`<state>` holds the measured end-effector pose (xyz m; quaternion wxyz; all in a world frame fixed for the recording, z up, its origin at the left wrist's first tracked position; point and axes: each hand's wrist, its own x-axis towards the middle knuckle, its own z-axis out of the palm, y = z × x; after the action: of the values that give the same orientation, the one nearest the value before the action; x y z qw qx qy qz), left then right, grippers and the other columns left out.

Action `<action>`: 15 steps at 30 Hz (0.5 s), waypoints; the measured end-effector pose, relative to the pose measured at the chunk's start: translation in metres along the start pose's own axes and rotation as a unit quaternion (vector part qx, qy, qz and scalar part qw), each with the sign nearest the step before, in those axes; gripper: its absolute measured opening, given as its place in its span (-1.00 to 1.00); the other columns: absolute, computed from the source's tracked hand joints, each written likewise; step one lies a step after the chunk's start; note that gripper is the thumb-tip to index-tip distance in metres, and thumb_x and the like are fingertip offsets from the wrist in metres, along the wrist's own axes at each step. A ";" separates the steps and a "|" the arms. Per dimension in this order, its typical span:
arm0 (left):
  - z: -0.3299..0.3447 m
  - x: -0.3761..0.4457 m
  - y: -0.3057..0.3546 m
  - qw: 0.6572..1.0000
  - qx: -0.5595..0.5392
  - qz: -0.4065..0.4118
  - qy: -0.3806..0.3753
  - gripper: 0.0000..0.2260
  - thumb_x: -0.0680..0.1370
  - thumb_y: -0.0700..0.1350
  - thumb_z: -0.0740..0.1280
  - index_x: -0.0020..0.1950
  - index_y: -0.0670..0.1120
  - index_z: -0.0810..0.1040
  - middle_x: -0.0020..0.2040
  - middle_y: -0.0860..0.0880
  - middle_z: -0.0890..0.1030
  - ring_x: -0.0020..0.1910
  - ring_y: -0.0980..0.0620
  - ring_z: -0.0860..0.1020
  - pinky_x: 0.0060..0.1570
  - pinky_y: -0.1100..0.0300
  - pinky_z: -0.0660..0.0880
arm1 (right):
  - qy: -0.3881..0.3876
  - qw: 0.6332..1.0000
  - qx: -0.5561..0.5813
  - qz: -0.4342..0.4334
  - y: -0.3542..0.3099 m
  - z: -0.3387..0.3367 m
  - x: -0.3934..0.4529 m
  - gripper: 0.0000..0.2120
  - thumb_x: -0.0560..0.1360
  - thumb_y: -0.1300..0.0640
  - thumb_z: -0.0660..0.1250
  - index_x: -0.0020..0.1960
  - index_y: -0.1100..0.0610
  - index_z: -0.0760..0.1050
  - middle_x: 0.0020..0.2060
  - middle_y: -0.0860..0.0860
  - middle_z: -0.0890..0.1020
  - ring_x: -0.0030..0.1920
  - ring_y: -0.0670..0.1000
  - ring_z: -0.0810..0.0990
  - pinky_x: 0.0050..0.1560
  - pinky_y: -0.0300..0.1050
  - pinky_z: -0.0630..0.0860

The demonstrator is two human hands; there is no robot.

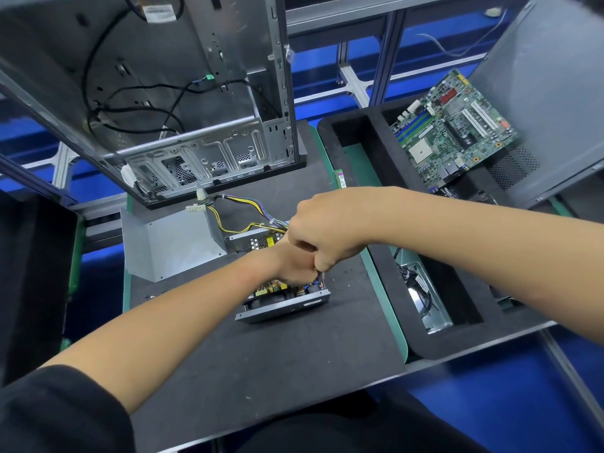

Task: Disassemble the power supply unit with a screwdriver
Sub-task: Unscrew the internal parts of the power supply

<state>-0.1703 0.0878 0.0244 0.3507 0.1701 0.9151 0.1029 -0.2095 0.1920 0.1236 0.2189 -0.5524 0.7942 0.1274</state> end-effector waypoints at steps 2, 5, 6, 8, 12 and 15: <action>-0.001 -0.002 0.002 1.000 0.016 0.004 0.012 -0.82 0.52 -0.28 0.12 -0.27 -0.18 0.40 -0.39 -0.01 0.36 -0.30 -0.01 0.29 -0.39 0.47 0.27 | 0.000 1.000 -0.008 0.001 -0.002 0.001 -0.001 -0.85 0.38 0.05 0.41 -0.21 0.05 0.45 -0.37 -0.03 0.40 -0.42 -0.05 0.39 -0.48 -0.23 0.20; -0.002 -0.003 0.003 1.000 0.010 0.005 0.004 -0.79 0.54 -0.27 0.10 -0.23 -0.17 0.47 -0.31 -0.06 0.43 -0.25 -0.03 0.32 -0.33 0.30 0.25 | 0.005 1.000 -0.018 -0.001 -0.004 0.001 -0.002 -0.76 0.38 0.05 0.42 -0.30 0.02 0.36 -0.38 -0.04 0.35 -0.43 -0.05 0.36 -0.48 -0.24 0.18; -0.002 -0.003 0.003 1.000 0.011 0.002 0.000 -0.78 0.54 -0.27 0.10 -0.24 -0.17 0.47 -0.31 -0.07 0.43 -0.23 -0.04 0.32 -0.34 0.29 0.24 | 0.008 1.000 -0.022 -0.001 -0.005 0.001 -0.002 -0.79 0.38 0.05 0.42 -0.27 0.03 0.37 -0.38 -0.04 0.35 -0.43 -0.05 0.36 -0.48 -0.23 0.18; -0.003 -0.004 0.005 1.000 0.020 0.003 -0.001 -0.71 0.54 -0.28 0.09 -0.39 -0.10 0.28 -0.40 -0.01 0.30 -0.36 -0.03 0.23 -0.39 0.43 0.26 | 0.009 1.000 -0.028 0.000 -0.004 0.001 -0.001 -0.79 0.39 0.05 0.41 -0.25 0.05 0.37 -0.37 -0.04 0.34 -0.42 -0.05 0.35 -0.48 -0.23 0.18; -0.007 -0.006 0.009 0.998 0.063 -0.008 -0.023 -0.66 0.57 -0.25 0.10 -0.41 -0.07 0.19 -0.42 0.04 0.24 -0.45 0.07 0.13 -0.50 0.33 0.14 | -0.016 0.999 -0.032 -0.004 -0.007 0.005 -0.003 -0.81 0.42 0.05 0.35 -0.25 0.05 0.36 -0.35 -0.01 0.36 -0.41 -0.03 0.39 -0.48 -0.20 0.23; -0.008 -0.007 0.010 0.997 0.064 -0.031 -0.024 -0.71 0.59 -0.21 0.11 -0.34 -0.08 0.28 -0.41 0.07 0.26 -0.41 -0.01 0.15 -0.37 0.28 0.17 | -0.038 0.999 0.006 0.032 -0.009 0.005 -0.004 -0.84 0.49 0.06 0.23 -0.07 0.13 0.49 -0.31 0.01 0.43 -0.34 0.02 0.47 -0.43 -0.17 0.31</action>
<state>-0.1688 0.0935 0.0377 0.3635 0.1666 0.9161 0.0290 -0.1988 0.1942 0.1214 0.2478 -0.5200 0.8035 0.1506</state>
